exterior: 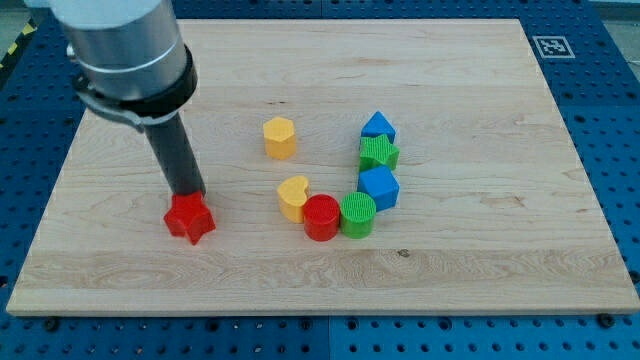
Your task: Push the red circle into the yellow heart
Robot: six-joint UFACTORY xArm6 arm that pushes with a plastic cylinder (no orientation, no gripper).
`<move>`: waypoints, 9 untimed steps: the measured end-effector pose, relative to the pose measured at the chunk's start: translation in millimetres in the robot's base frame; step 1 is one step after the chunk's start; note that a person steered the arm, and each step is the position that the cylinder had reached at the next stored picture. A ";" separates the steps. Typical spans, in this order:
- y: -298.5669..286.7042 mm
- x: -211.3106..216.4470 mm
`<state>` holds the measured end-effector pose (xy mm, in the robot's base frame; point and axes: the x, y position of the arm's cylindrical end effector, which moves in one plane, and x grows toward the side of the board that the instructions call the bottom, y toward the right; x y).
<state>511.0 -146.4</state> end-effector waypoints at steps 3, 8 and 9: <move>64.0 -19.1; 174.3 61.8; 196.4 58.6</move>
<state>569.6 50.0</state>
